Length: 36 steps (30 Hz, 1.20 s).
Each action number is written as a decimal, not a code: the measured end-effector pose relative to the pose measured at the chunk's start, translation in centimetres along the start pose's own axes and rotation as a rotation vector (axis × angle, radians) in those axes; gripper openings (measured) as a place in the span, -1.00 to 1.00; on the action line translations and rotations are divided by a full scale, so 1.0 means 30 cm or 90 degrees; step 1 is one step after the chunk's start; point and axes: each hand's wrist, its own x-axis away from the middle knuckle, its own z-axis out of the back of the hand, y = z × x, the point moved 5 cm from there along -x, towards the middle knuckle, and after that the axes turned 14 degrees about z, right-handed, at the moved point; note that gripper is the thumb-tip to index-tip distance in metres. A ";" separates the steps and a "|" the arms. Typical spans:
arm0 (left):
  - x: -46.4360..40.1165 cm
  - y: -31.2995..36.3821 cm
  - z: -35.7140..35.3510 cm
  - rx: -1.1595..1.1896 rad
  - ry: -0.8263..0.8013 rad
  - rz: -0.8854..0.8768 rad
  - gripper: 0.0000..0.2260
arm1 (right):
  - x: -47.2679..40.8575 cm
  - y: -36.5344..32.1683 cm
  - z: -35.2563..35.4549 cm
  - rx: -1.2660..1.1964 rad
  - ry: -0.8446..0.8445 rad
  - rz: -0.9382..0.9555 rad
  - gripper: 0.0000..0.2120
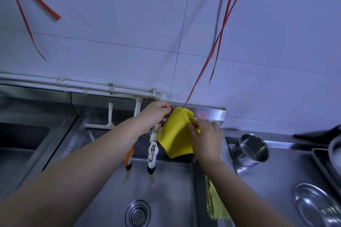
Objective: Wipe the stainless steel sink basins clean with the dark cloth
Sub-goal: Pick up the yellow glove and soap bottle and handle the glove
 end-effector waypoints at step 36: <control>0.217 -0.481 -0.600 -0.549 -0.004 -0.133 -0.72 | 0.711 0.560 -0.025 -0.018 -0.249 -0.321 -0.72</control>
